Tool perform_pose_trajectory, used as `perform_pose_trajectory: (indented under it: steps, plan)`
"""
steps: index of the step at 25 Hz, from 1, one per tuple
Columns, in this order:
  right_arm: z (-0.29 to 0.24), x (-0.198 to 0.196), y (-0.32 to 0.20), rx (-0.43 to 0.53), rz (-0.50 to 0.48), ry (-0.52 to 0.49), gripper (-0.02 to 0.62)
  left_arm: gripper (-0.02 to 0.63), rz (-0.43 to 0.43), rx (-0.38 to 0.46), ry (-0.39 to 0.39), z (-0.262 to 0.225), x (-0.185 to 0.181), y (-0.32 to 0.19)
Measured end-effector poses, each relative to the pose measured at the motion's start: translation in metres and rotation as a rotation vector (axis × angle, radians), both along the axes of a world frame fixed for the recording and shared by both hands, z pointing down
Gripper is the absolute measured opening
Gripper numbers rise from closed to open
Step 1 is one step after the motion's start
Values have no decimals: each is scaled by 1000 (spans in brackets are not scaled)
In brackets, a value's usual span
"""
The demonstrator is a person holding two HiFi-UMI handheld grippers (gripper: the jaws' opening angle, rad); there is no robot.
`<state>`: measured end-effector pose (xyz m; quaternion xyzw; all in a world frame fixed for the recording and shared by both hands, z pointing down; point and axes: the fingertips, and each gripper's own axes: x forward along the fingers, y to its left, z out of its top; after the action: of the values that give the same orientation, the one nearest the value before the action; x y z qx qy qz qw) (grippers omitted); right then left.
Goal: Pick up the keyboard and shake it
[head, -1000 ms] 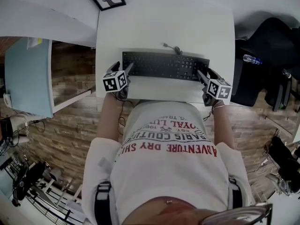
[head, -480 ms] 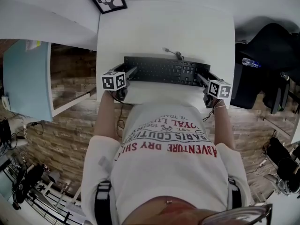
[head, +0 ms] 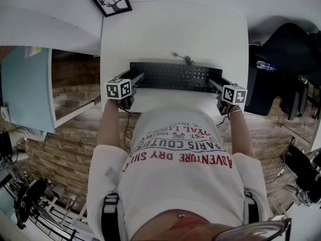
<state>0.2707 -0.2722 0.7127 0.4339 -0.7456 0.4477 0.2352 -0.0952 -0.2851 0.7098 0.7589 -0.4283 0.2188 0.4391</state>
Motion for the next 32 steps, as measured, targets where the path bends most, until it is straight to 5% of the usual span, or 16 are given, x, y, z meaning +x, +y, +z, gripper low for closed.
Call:
perform_pose_trajectory:
  steps: [6,10,22,32]
  plan:
    - [-5,4,1,26,6,16,293,298,13,81,-14,-12,4,-4]
    - [-37,11,-16,146,10,12,291,298,15,165,0,-39,12,-24]
    - [-193,38,-98,565,-30,22,284,298,-9,601,8,-203,36,-101]
    - [-262,35,-98,887,-33,60,284,298,35,968,22,-296,34,-87]
